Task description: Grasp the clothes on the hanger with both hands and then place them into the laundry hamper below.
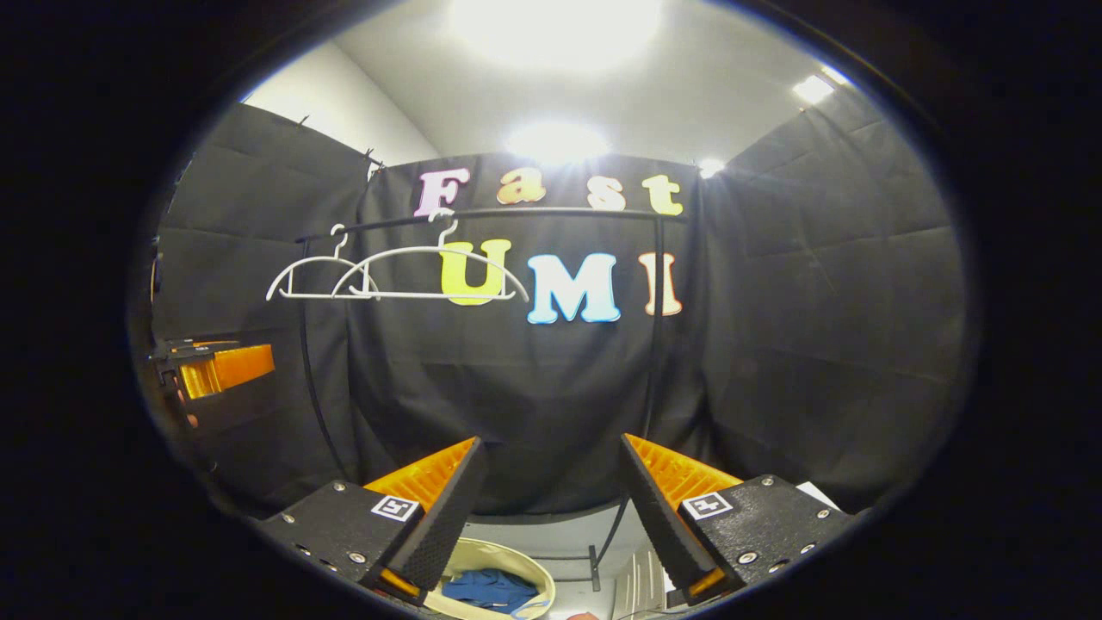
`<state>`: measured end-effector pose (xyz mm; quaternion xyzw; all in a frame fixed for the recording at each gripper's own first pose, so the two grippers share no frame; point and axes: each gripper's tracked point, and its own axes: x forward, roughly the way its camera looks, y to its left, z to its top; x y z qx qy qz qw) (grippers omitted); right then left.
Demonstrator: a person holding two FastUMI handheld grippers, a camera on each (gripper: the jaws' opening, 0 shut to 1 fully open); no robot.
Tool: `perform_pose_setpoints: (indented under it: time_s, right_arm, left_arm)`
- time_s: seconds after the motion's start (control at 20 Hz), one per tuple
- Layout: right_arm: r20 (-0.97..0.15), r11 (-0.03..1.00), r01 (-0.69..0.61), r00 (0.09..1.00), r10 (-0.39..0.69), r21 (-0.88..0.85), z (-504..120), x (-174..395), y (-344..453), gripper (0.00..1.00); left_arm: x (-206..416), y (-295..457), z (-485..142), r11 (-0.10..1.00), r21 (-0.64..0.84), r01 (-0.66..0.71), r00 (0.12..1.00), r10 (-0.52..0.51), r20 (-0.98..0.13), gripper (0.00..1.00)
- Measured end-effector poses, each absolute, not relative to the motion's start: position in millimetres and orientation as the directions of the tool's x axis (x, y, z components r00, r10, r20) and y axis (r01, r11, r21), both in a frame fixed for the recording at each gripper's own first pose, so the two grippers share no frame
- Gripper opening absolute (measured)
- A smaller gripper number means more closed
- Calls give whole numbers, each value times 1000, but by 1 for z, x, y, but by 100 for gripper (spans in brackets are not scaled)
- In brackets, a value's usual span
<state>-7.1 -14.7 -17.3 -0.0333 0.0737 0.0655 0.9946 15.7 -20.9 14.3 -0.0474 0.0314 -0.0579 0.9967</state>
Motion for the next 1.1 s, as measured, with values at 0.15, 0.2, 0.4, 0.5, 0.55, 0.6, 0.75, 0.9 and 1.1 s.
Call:
perform_pose_setpoints:
  time_s: [0.15,0.2,0.4,0.5,0.55,0.6,0.75,0.9,1.1]
  right_arm:
    - [-104,993,-106,990,99,-59,-2,-26,-39,95]
    - [-97,994,-103,990,98,-48,1,-32,-42,95]
    - [-81,995,-94,992,92,-20,6,-44,-50,95]
    - [-76,995,-95,993,94,-17,8,-47,-51,95]
    - [-74,995,-97,993,95,-14,8,-48,-51,95]
    - [-71,995,-98,993,97,-8,9,-49,-50,95]
    - [-66,994,-105,992,105,-6,8,-53,-48,95]
    - [-72,993,-120,990,119,-8,8,-54,-44,95]
    - [-69,991,-133,989,132,-11,7,-49,-41,95]
  left_arm:
    - [-10,-23,38,988,-111,105,994,-107,-19,100]
    - [-15,-22,41,990,-102,96,995,-98,-14,100]
    - [-42,-21,50,996,-60,72,997,-72,-2,100]
    - [-53,-19,52,996,-61,62,998,-62,-5,100]
    - [-56,-17,52,997,-63,51,999,-52,-6,100]
    - [-59,-14,51,997,-66,39,999,-39,-9,100]
    - [-62,-9,53,998,-66,22,1000,-22,-8,100]
    - [-65,-5,48,998,-65,8,1000,-10,-25,100]
    - [-66,-1,48,998,-59,-10,1000,8,-28,100]
